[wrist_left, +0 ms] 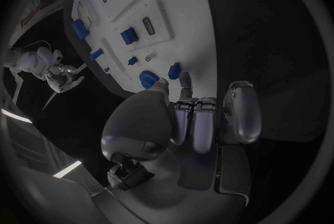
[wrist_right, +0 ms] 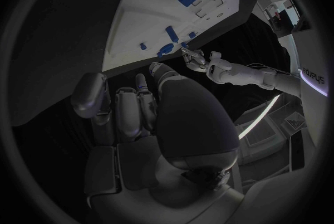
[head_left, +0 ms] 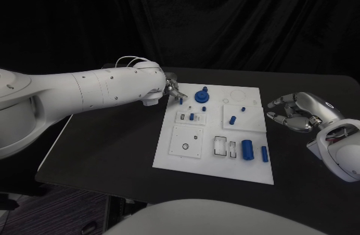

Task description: Assemble the parts on the task board

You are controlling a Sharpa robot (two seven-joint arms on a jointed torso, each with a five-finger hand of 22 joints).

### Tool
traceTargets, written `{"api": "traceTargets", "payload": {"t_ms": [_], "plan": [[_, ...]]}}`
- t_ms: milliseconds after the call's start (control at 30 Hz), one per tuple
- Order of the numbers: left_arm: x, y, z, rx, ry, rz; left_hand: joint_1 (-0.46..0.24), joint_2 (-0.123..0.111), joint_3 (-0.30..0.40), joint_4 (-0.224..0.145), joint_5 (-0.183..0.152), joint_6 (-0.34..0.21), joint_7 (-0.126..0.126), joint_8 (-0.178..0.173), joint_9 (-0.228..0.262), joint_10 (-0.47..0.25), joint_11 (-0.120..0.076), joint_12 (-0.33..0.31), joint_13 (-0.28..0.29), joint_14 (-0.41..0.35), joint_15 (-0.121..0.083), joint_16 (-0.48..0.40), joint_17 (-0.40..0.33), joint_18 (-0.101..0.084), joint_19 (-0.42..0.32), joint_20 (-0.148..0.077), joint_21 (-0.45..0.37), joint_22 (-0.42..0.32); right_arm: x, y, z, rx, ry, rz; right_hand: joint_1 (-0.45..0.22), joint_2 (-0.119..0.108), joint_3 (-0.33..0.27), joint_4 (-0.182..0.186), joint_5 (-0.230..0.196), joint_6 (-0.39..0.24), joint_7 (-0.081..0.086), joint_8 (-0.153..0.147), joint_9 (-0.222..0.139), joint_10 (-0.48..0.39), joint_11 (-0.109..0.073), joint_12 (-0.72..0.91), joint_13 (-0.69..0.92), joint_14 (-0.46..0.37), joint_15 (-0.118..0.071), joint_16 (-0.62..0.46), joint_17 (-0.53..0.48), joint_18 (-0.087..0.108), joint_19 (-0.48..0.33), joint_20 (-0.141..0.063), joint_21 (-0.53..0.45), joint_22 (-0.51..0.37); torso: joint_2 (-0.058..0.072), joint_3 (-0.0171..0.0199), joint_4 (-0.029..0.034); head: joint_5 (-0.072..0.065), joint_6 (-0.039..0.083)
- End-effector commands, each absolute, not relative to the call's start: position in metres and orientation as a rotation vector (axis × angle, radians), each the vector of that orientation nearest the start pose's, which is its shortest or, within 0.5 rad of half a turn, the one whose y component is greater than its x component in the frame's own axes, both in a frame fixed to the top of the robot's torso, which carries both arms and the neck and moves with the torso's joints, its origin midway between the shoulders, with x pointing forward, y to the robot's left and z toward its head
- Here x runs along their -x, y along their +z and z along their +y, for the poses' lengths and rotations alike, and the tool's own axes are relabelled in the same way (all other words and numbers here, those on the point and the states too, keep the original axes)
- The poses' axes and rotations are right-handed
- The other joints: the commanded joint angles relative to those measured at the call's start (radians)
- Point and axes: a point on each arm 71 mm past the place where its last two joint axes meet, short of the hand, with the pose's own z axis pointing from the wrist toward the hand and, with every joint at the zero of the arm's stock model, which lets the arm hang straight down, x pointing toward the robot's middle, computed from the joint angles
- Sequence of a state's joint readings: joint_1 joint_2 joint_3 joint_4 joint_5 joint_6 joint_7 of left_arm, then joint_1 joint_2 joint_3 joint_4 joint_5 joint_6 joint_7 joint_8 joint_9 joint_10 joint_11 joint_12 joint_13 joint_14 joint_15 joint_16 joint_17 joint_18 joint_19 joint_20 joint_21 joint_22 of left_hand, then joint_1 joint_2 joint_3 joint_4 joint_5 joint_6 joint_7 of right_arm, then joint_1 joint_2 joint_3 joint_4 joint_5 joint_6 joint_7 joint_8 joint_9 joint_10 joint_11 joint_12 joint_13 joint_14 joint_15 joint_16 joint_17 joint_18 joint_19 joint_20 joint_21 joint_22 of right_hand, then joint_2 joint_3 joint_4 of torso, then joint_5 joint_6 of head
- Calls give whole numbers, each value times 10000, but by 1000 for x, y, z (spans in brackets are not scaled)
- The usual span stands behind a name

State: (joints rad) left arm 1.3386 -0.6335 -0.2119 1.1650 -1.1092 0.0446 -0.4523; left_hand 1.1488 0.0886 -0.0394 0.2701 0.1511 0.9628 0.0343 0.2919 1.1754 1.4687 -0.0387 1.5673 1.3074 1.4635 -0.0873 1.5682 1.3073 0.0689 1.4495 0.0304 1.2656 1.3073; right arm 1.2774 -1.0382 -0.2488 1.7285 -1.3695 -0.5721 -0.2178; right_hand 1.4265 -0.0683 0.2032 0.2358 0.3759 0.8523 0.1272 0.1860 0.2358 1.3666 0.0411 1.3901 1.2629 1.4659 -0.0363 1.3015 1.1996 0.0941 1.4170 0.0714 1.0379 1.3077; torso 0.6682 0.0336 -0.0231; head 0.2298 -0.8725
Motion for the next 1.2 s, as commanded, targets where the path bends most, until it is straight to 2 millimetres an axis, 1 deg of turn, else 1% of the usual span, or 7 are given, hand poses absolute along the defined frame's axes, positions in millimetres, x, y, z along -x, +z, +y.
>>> {"api": "traceTargets", "payload": {"t_ms": [33,333,733,800,1000,1133,1200], "plan": [[-547,-222,225,1761,-2168,21800,117,10,10,-80,110,21,35,-38,-3,1021,75,35,2633,1073,72,26,2635,5,-62,7,-27,1708,-432,-198,-250,-609,5641,16326,-1,-9,60,-14,37,56,0,43,-10,47,-19,38,6,151,15,19,-1,67,69,-3,8,1234,-6,2,13,-15,-1],[-547,-223,225,1741,-2206,21821,162,18,14,-118,216,90,24,14,86,1021,69,35,2633,1073,71,26,2635,13,-74,12,-53,1702,-432,-199,-250,-629,5580,16428,-1,-9,60,-14,37,56,0,43,-10,47,-19,38,6,151,15,19,-1,67,69,-3,8,1234,-1,-7,0,25,-1],[-546,-224,221,1585,-2439,21847,166,51,22,-115,334,52,28,-15,121,1021,73,35,2633,1073,74,26,2635,36,-125,17,-163,1670,-433,-200,-250,-677,5457,16548,-5,7,87,-2,70,47,1,30,-28,24,-20,15,-32,142,14,-10,-39,78,54,-6,-58,1219,2,7,6,32,-1],[-546,-224,221,1558,-2464,21863,188,68,37,-126,403,36,28,-46,116,1021,75,35,2633,1073,76,26,2635,39,-134,20,-178,1666,-433,-201,-251,-681,5442,16564,-5,7,87,-2,70,47,1,30,-28,24,-20,15,-32,142,14,-10,-39,78,54,-6,-58,1219,-5,8,5,39,-1],[-546,-225,220,1500,-2501,21921,376,92,156,-253,976,44,28,-280,-15,1021,74,35,2633,1073,79,26,2635,51,-175,25,-248,1651,-434,-201,-250,-681,5409,16610,-1,15,100,-2,80,44,1,26,-35,26,-20,16,-30,141,13,-12,-42,81,50,-7,-77,1215,-9,4,1,66,-1],[-545,-225,221,1480,-2490,21972,529,100,295,-362,1255,67,26,-452,-165,1021,73,35,2633,1073,78,26,2635,57,-191,24,-279,1645,-434,-201,-250,-683,5388,16638,6,22,114,-3,90,41,1,21,-41,18,-20,9,-41,137,13,-21,-53,83,48,-7,-87,1213,-13,1,-7,84,-1],[-545,-225,221,1471,-2483,21996,573,98,341,-397,1315,81,23,-491,-202,1021,71,35,2633,1073,76,26,2635,56,-191,25,-278,1646,-434,-202,-250,-685,5379,16647,6,22,114,-3,90,41,1,21,-41,18,-20,9,-41,137,13,-21,-53,83,48,-7,-87,1213,-11,1,-3,83,-1]]}}
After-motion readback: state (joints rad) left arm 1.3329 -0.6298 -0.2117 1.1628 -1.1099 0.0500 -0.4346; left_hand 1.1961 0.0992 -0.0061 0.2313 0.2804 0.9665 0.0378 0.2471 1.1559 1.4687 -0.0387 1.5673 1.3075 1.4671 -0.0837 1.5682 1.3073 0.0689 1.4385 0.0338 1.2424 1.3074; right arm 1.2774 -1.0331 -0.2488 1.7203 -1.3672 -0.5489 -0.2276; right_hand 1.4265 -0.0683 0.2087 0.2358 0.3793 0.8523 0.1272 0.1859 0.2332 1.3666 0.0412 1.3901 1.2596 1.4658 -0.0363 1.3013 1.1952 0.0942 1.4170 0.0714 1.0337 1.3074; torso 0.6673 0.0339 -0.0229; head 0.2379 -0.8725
